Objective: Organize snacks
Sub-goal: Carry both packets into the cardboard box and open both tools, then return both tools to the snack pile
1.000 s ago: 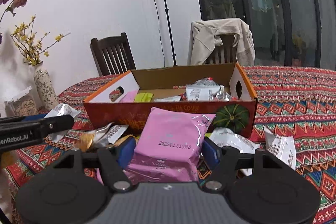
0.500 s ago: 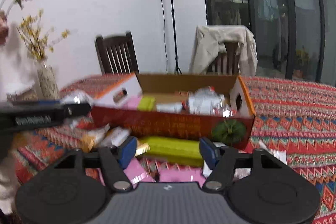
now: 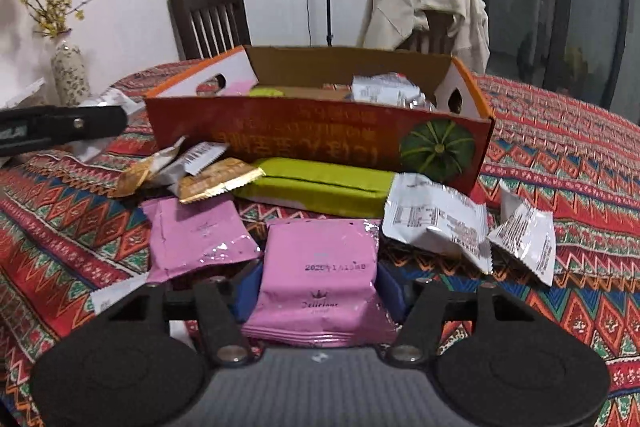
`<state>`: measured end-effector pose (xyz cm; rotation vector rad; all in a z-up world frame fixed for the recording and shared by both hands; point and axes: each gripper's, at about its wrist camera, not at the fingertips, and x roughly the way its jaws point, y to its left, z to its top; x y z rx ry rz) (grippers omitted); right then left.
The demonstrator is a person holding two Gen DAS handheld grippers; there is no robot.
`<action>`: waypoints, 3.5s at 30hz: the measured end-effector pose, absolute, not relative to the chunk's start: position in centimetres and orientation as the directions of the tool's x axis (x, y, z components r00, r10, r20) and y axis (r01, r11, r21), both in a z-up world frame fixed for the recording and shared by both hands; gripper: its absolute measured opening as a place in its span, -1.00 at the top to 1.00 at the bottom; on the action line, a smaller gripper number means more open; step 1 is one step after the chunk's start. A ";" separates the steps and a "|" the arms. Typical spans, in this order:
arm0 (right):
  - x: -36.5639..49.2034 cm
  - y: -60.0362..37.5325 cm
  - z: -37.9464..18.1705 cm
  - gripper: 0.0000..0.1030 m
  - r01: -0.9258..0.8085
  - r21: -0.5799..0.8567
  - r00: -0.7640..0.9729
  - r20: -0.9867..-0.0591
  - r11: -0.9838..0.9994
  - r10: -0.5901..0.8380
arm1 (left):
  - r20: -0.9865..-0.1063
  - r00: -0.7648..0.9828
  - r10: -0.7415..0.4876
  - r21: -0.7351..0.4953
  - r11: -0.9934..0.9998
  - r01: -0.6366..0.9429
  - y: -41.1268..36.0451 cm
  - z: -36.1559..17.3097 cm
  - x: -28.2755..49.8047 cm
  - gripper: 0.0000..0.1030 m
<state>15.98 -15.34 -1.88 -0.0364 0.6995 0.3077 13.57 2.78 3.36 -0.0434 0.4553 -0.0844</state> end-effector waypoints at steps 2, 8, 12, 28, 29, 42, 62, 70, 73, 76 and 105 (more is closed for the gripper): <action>15.4 -15.6 -1.0 -0.17 -0.296 0.082 0.739 -0.611 0.952 0.283 | -0.429 0.899 -0.093 -0.055 0.996 0.077 2.6 3.8 13.6 -0.08; 15.6 -16.0 2.1 -0.17 -0.291 0.069 0.794 -0.539 0.954 0.282 | -0.393 0.916 -0.082 -0.017 0.996 0.082 1.5 5.6 14.6 -0.08; 17.0 -16.1 3.8 -0.17 -0.283 0.055 0.819 -0.505 0.957 0.271 | -0.381 0.921 -0.080 -0.007 0.996 0.084 0.7 6.8 15.8 -0.08; 25.1 -15.6 7.3 -0.17 -0.219 0.092 0.867 -0.437 0.971 0.237 | -0.345 0.937 -0.048 -0.024 0.999 0.042 -0.8 9.6 23.1 -0.08; 25.6 -15.7 7.4 -0.17 -0.212 0.096 0.870 -0.435 0.973 0.233 | -0.348 0.936 -0.048 -0.035 0.999 0.038 -0.8 9.6 23.6 -0.08; 30.4 -16.1 4.8 -0.17 -0.198 0.116 0.900 -0.373 0.973 0.227 | -0.384 0.923 -0.003 -0.075 0.997 -0.028 0.5 6.5 29.2 -0.08; 31.9 -16.2 2.6 -0.80 -0.195 0.110 0.882 -0.414 0.975 0.223 | -0.408 0.911 0.053 -0.070 0.994 -0.089 1.5 3.7 30.0 -1.00; 31.9 -16.9 2.0 -1.00 -0.167 0.136 0.882 -0.423 0.977 0.210 | -0.408 0.912 0.049 -0.097 0.991 -0.097 2.0 3.7 29.9 -1.00; 31.8 -16.9 2.0 -1.00 -0.164 0.141 0.884 -0.418 0.976 0.208 | -0.409 0.911 0.045 -0.099 0.991 -0.093 2.0 3.6 29.9 -1.00; 31.8 -17.0 2.0 -1.00 -0.162 0.140 0.886 -0.415 0.977 0.206 | -0.409 0.911 0.043 -0.098 0.991 -0.091 2.0 3.6 29.9 -1.00; 26.9 -17.7 6.5 -1.00 -0.167 0.135 0.903 -0.377 0.977 0.207 | -0.337 0.941 -0.035 -0.124 0.992 -0.008 0.6 9.5 22.9 -1.00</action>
